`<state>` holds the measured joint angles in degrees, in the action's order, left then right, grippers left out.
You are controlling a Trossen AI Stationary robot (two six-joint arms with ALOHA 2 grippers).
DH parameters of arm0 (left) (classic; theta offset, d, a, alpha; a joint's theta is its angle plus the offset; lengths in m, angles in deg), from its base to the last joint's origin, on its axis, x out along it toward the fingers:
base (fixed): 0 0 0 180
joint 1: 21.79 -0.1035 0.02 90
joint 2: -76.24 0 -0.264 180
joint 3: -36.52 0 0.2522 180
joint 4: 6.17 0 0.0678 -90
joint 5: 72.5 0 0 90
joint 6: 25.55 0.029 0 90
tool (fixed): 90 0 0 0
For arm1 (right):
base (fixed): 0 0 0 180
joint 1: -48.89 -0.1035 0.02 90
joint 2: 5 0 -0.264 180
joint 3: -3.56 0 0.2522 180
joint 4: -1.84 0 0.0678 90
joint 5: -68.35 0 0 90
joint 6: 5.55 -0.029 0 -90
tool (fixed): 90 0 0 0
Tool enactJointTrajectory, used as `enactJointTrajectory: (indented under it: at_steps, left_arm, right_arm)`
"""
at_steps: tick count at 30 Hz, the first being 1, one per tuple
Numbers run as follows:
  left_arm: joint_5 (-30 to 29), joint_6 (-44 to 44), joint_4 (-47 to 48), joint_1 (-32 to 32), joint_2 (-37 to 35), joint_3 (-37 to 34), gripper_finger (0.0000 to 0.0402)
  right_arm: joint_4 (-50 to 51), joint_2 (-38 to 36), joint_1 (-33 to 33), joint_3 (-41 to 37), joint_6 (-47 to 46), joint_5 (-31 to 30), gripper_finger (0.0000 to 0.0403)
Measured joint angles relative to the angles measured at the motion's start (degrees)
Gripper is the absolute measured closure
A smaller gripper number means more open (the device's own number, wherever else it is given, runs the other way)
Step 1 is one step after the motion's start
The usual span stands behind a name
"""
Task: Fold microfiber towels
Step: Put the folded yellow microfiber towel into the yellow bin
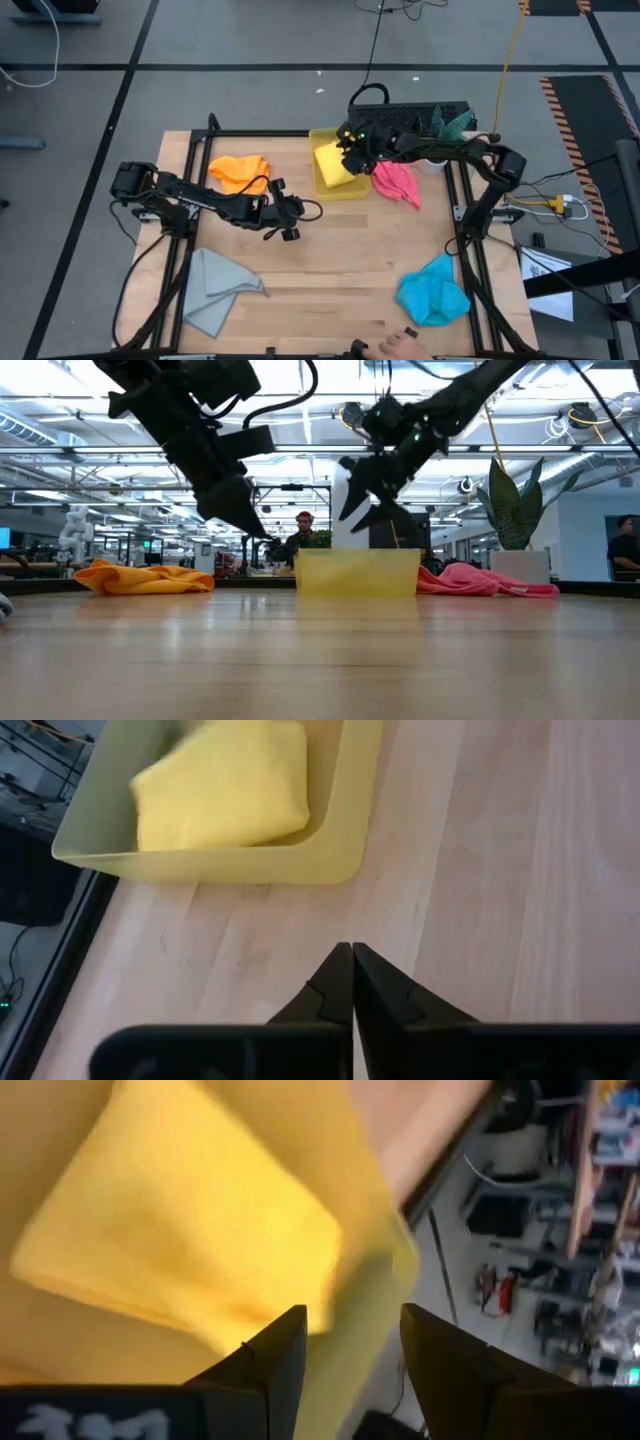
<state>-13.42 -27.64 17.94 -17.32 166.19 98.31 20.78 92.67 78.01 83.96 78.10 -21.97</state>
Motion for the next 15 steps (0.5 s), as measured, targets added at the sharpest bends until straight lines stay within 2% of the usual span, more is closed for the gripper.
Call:
enactJointTrajectory:
  at_steps: [5,9,15]
  left_arm:
    - [0.0,0.1,-0.1,0.0,0.0,0.0,0.0385]
    - [0.0,0.5,-1.2,-0.4,0.0,0.0,0.0386]
    - [-1.3,-1.3,-1.7,-4.0,0.0,0.0,0.0397]
  right_arm:
    - [0.5,-1.7,0.0,0.0,-14.4,3.5,0.0272]
    - [2.7,0.4,0.1,0.0,-17.3,4.3,0.0309]
    - [3.4,7.5,0.1,2.3,-21.5,4.8,0.0393]
